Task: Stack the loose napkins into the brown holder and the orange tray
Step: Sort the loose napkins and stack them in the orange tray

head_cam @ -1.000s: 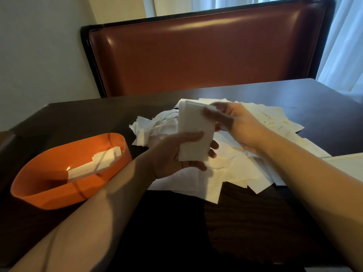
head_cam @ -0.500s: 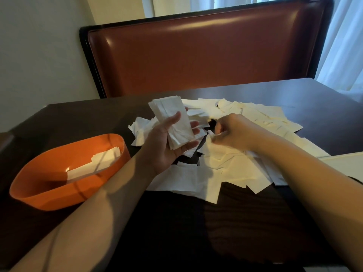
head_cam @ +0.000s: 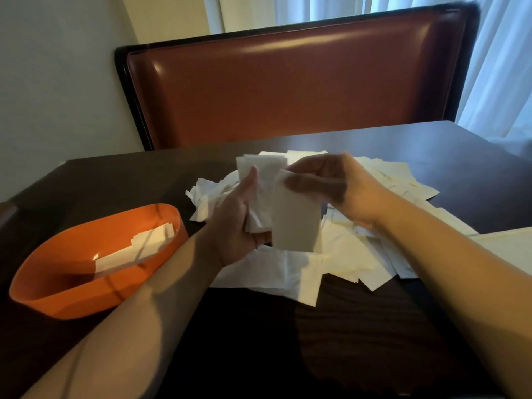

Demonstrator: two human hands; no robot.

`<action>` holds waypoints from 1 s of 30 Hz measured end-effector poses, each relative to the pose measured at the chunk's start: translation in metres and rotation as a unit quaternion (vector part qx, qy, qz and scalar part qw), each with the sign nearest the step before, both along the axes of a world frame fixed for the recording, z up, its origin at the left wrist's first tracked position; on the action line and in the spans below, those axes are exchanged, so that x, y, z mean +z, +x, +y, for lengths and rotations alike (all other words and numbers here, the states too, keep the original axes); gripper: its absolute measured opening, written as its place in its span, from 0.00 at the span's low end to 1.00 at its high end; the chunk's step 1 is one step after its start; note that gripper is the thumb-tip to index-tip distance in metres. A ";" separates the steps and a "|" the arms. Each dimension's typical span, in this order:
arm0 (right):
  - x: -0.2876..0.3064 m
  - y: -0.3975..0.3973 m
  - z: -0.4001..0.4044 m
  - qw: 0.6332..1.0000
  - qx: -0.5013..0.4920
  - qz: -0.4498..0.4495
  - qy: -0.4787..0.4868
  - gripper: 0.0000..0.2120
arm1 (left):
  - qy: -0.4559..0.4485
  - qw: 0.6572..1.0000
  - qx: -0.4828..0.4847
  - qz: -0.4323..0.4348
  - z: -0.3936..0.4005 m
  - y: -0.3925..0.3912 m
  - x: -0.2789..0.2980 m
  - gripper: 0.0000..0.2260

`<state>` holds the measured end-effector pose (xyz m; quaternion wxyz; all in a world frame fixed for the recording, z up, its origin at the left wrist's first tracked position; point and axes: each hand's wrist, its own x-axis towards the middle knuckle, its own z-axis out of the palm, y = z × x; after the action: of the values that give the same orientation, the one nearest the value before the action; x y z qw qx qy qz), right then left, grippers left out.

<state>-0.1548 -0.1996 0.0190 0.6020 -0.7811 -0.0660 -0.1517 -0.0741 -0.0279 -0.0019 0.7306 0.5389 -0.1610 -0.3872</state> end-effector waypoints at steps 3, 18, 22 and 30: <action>-0.001 0.008 0.004 0.977 -0.093 -0.105 -0.161 0.06 | 0.026 0.997 -0.075 0.012 0.000 -0.002 -0.004 0.34; -0.014 0.015 -0.013 0.939 -0.127 -0.006 -0.319 0.07 | -0.020 0.998 0.037 -0.049 0.000 -0.005 0.001 0.20; -0.011 0.006 -0.019 0.917 0.052 0.177 -0.353 0.12 | -0.011 0.996 0.068 -0.052 -0.001 -0.004 0.001 0.20; -0.016 0.007 -0.012 0.882 0.130 0.238 -0.385 0.12 | -0.006 0.996 0.076 -0.046 -0.001 -0.002 0.000 0.22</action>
<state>-0.1483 -0.2111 0.0031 0.2659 -0.9484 -0.0754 0.1557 -0.0764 -0.0291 -0.0023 0.7531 0.5623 -0.1554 -0.3042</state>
